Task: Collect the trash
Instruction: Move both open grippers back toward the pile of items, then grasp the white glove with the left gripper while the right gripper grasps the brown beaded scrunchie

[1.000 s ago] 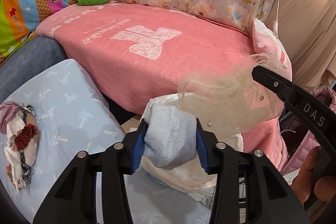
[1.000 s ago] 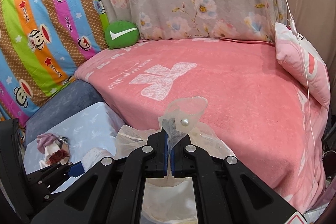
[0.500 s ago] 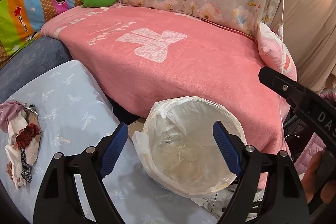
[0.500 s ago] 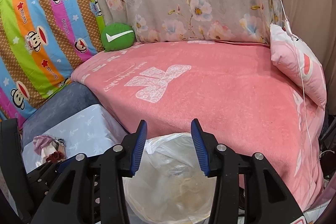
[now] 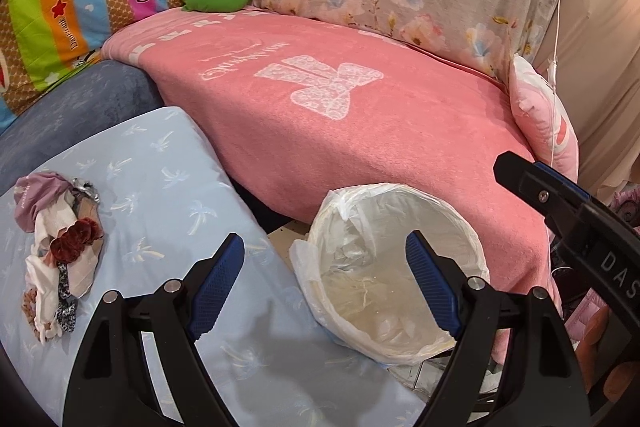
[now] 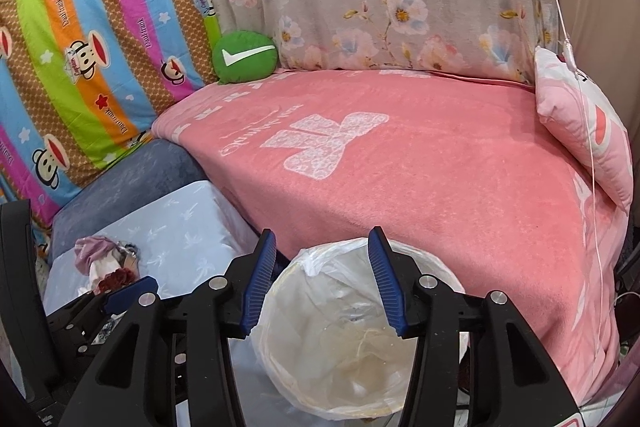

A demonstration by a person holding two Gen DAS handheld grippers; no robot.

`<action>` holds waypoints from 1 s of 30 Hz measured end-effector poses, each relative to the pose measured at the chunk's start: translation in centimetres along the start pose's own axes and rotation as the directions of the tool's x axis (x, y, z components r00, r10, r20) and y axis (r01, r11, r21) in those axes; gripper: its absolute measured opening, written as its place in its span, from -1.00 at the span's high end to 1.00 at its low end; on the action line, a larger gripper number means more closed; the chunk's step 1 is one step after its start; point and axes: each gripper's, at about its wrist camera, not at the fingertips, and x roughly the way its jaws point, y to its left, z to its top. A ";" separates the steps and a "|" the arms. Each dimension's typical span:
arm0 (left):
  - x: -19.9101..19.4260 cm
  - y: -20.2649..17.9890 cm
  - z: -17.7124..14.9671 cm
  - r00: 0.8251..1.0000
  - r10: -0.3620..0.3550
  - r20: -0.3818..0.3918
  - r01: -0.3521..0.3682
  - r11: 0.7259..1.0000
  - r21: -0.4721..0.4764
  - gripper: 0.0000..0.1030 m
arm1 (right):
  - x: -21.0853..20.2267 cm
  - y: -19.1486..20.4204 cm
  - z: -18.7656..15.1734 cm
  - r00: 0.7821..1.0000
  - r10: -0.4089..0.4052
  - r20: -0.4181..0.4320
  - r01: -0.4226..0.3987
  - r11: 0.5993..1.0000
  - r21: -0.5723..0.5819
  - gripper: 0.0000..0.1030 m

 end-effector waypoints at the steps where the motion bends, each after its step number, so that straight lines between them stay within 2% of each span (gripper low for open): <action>1: -0.1 0.4 -0.1 1.000 0.005 0.001 -0.005 1.000 -0.006 -0.54 | 0.0 0.4 -0.1 1.000 0.006 -0.003 -0.006 1.000 -0.005 0.06; 3: -0.3 1.2 -0.3 1.000 0.015 0.001 -0.015 1.000 -0.019 -0.54 | 0.2 1.1 -0.4 1.000 0.015 -0.010 -0.016 1.000 -0.014 0.05; 7: -0.8 3.3 -0.9 0.999 0.051 -0.001 -0.051 0.997 -0.061 -0.70 | 0.6 2.7 -0.8 0.999 0.037 -0.025 -0.038 0.999 -0.038 0.04; 16: -1.9 9.5 -2.8 0.989 0.148 -0.015 -0.149 0.976 -0.160 -0.71 | 1.6 6.7 -2.3 0.994 0.087 -0.071 -0.093 0.992 -0.081 0.01; 23: -2.7 15.2 -4.8 0.972 0.232 -0.049 -0.237 0.939 -0.251 -0.71 | 2.8 10.4 -3.8 0.986 0.119 -0.120 -0.134 0.983 -0.126 0.01; 30: -3.0 20.3 -6.3 0.946 0.315 -0.079 -0.324 0.894 -0.309 -0.71 | 4.0 14.8 -5.5 0.974 0.150 -0.168 -0.179 0.969 -0.173 0.01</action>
